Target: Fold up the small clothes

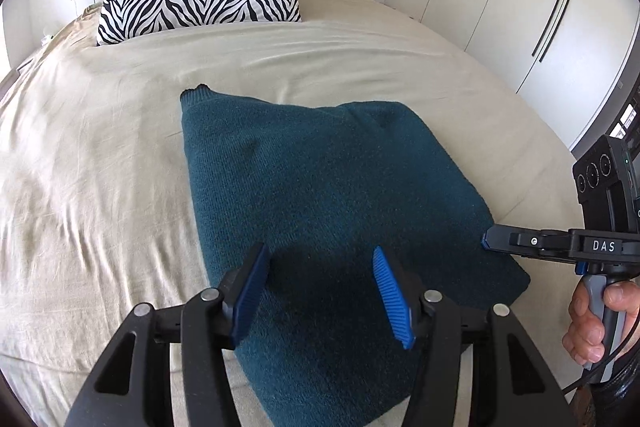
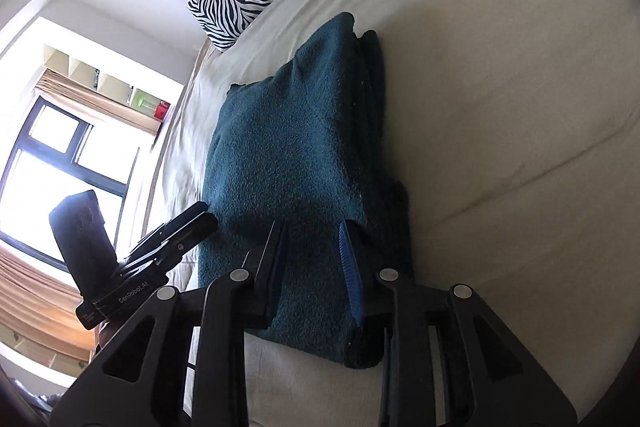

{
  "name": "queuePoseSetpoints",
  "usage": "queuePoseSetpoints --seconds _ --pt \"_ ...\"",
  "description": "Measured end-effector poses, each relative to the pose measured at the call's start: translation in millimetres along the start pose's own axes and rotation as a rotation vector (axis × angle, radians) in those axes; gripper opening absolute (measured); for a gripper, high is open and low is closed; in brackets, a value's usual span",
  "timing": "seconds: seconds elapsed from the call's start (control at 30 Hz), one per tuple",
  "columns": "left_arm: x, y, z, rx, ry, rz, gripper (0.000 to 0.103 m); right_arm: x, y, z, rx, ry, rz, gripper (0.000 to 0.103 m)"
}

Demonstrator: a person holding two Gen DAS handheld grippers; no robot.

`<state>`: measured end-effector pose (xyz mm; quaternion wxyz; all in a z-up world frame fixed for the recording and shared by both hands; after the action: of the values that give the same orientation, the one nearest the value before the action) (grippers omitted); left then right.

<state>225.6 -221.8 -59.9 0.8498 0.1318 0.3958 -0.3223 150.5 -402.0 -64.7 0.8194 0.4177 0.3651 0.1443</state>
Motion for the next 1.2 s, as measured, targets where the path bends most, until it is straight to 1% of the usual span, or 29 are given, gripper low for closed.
queuePoseSetpoints --seconds 0.07,0.1,0.13,0.2,0.23,0.27,0.33,0.43,0.5,0.57,0.6,0.63,0.67,0.7,0.8,0.83,0.9,0.93,1.0,1.07,1.17,1.2 --pt "-19.0 -9.4 -8.2 0.016 -0.045 0.015 0.057 -6.6 13.3 -11.4 -0.025 0.014 0.04 0.026" --pt "-22.5 -15.3 -16.7 0.025 -0.043 0.015 0.057 -7.8 16.2 -16.1 -0.034 0.02 0.051 0.028" --pt "-21.3 -21.1 -26.8 0.026 -0.03 0.001 0.057 -6.3 13.8 -20.7 -0.035 0.031 0.05 0.035" --pt "-6.6 -28.6 -49.5 0.025 0.025 -0.015 0.057 4.7 -4.3 -23.7 -0.005 0.041 -0.013 0.048" --pt "3.1 -30.7 -60.0 0.021 0.059 -0.022 0.057 9.4 -15.5 -25.3 0.02 0.048 -0.02 0.046" --pt "8.1 -32.4 -67.0 0.018 0.068 -0.022 0.057 9.3 -21.5 -26.5 0.034 0.047 0.011 0.046" --pt "8.6 -34.5 -68.9 0.035 0.055 -0.01 0.058 2.6 -27.5 -28.7 0.052 0.031 0.041 0.045" --pt "8.7 -33.6 -67.3 0.03 0.067 -0.03 0.058 -7.2 -27.8 -27.7 0.042 0.015 0.014 0.046" --pt "-3.1 -29.2 -62.9 -0.008 0.041 -0.058 0.058 -18.3 -24.1 -23.6 0.052 -0.003 0.026 0.047" --pt "-22.0 -19.6 -55.1 -0.049 -0.017 -0.068 0.059 -30.6 -19.1 -11.7 0.049 -0.038 0.039 0.053" --pt "-30.2 -12.2 -50.8 -0.067 -0.048 -0.061 0.066 -36.3 -18.2 -6.0 0.045 -0.059 0.025 0.059" --pt "-36.2 -3.5 -46.2 -0.087 -0.075 -0.054 0.077 -39.8 -16.6 0.4 0.041 -0.074 0.02 0.064" --pt "-39.3 5.1 -42.0 -0.109 -0.092 -0.053 0.08 -41.5 -15.6 7.8 0.044 -0.078 0.022 0.065" --pt "-38.0 14.6 -38.0 -0.127 -0.098 -0.06 0.082 -40.2 -14.9 14.7 0.051 -0.079 0.023 0.065" --pt "-21.4 41.4 -33.3 -0.192 -0.061 -0.082 0.082 -29.1 -15.3 43.9 0.084 -0.062 0.034 0.065" --pt "-16.1 49.1 -32.6 -0.227 -0.054 -0.105 0.082 -22.0 -17.6 51.5 0.107 -0.055 0.028 0.065" --pt "-4.5 61.4 -30.5 -0.299 -0.052 -0.181 0.082 -3.1 -19.3 65.3 0.137 -0.02 0.036 0.065" --pt "2.8 66.2 -30.3 -0.327 -0.037 -0.2 0.082 6.7 -20.0 72.2 0.146 -0.01 0.034 0.065" --pt "15.3 73.9 -28.5 -0.368 -0.02 -0.223 0.082 28.4 -22.5 82.8 0.158 0.014 0.005 0.065" --pt "30.3 74.7 -24.8 -0.379 0.012 -0.255 0.081 47.6 -21.8 88.4 0.154 0.046 -0.011 0.065" --pt "50.9 65.7 -18.5 -0.366 0.05 -0.302 0.077 67.8 -13.8 92.8 0.122 0.074 -0.038 0.061" --pt "55.2 63.5 -16.8 -0.361 0.056 -0.303 0.075 74.9 -10.9 92.8 0.101 0.083 -0.066 0.055"
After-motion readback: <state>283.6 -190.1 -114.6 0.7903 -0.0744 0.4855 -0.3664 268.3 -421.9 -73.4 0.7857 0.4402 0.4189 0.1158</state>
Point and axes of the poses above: each gripper's, at about its wrist camera, not at the fingertips, and x roughly the way its jaws point, y to its left, z to its top, the point moved 7 cm from there along x, roughly the way its jaws point, and after that the axes turned 15 degrees about x, right-handed, at the moved point
